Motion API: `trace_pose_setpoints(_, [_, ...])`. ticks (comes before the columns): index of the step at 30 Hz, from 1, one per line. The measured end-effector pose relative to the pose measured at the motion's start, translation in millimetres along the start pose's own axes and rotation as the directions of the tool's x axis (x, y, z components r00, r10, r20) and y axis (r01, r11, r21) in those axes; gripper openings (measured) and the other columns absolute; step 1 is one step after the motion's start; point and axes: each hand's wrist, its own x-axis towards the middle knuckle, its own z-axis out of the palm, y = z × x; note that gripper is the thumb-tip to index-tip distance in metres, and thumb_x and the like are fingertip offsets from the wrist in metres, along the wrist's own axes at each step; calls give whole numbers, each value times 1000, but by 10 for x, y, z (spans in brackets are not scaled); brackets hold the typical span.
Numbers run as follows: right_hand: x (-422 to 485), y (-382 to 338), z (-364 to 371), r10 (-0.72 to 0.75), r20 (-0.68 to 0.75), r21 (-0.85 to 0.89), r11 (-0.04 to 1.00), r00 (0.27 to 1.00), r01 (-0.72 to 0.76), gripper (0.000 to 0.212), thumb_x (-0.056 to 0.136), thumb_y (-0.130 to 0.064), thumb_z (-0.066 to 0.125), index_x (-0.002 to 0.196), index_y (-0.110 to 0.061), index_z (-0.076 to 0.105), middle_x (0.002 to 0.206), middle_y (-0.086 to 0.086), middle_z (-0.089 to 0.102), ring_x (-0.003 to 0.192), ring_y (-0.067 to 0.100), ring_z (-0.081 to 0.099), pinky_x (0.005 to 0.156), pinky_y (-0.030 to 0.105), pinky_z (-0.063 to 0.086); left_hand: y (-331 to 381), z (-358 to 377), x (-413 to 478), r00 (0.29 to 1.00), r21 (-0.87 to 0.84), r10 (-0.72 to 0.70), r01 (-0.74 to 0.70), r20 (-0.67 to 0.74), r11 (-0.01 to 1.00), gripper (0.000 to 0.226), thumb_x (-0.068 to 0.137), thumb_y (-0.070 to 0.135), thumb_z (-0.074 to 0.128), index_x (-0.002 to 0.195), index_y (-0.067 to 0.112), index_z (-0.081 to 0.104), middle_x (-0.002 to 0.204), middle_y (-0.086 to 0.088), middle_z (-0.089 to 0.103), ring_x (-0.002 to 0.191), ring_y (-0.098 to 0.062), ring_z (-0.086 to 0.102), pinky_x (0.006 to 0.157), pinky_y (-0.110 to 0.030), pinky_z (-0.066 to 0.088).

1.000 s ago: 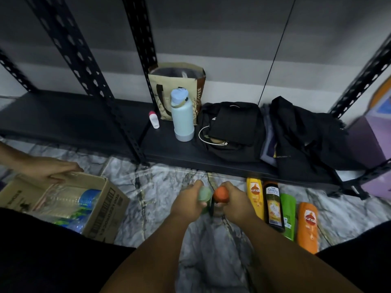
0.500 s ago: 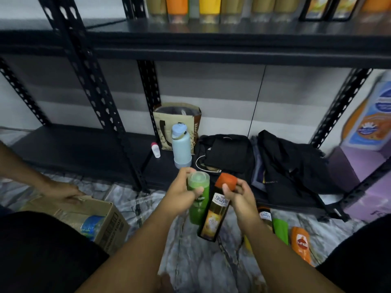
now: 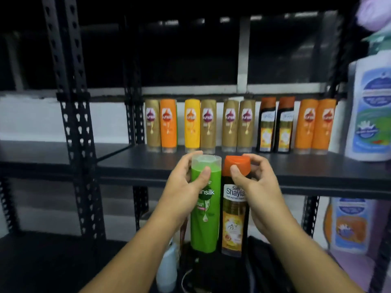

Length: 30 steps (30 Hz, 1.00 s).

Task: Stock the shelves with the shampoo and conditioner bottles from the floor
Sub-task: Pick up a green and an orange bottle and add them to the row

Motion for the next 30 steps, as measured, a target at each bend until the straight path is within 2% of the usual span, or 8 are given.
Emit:
trace_pose_setpoints(4, [613, -648, 48, -99, 57, 13, 995, 993, 98, 34, 88, -26, 77, 117, -32, 60, 116, -2, 70, 101, 19, 73, 90, 46, 59, 434, 120, 653, 996, -77, 87, -89, -38, 993, 39, 91, 44, 72, 128, 48, 62, 137, 9, 64, 126, -20, 62, 103, -51, 53])
trace_pose_setpoints(7, [983, -940, 116, -155, 63, 7, 988, 986, 155, 32, 90, -27, 76, 117, -31, 59, 116, -1, 70, 98, 20, 74, 87, 45, 60, 645, 239, 1094, 987, -139, 129, -142, -94, 980, 37, 94, 39, 70, 130, 39, 61, 131, 5, 68, 118, -19, 68, 101, -50, 55])
trace_pose_setpoints(12, [1492, -922, 130, -168, -6, 3, 986, 986, 168, 35, 89, -32, 76, 119, -34, 58, 117, -2, 69, 103, 21, 71, 92, 51, 58, 702, 485, 1663, 980, -67, 141, -151, -139, 986, 42, 92, 46, 67, 133, 41, 56, 132, 12, 64, 116, -15, 66, 98, -48, 57])
trace_pose_setpoints(17, [1709, -694, 18, -179, -14, -127, 976, 984, 176, 35, 91, -35, 73, 119, -41, 53, 120, -8, 64, 108, 16, 66, 97, 47, 55, 489, 666, 1908, 986, 13, 98, -97, -137, 995, 40, 98, 43, 63, 135, 46, 50, 134, 10, 59, 118, -16, 61, 98, -48, 56])
trace_pose_setpoints(21, [1724, -591, -90, -211, 51, -233, 948, 976, 217, 40, 96, -38, 65, 129, -45, 42, 120, -20, 55, 107, -1, 55, 96, 33, 48, 285, 730, 1898, 995, 70, 51, -45, -86, 997, 53, 96, 61, 55, 144, 52, 37, 144, 17, 51, 130, -14, 52, 104, -51, 51])
trace_pose_setpoints(25, [1622, -396, -256, -87, 230, -387, 906, 969, 174, 51, 96, -35, 66, 128, -49, 28, 114, -25, 57, 99, -8, 55, 76, 18, 44, 90, 707, 1804, 999, 83, 34, -33, -11, 996, 58, 100, 53, 55, 150, 52, 26, 146, 20, 50, 132, -11, 51, 108, -49, 49])
trace_pose_setpoints(28, [1556, -127, -435, 65, 311, -434, 897, 948, 81, 54, 94, -28, 70, 135, -40, 38, 122, -20, 64, 107, -3, 64, 89, 21, 50, -146, 631, 1671, 997, 143, -4, -8, 81, 990, 74, 96, 46, 65, 150, 61, 17, 151, 20, 47, 139, -12, 46, 113, -54, 43])
trace_pose_setpoints(30, [1530, -32, -513, 113, 329, -459, 887, 937, 54, 54, 94, -23, 71, 133, -42, 40, 119, -18, 67, 106, -4, 66, 87, 18, 52, -257, 599, 1641, 993, 170, -12, -9, 121, 985, 80, 96, 37, 68, 151, 60, 15, 149, 21, 48, 139, -9, 46, 115, -54, 41])
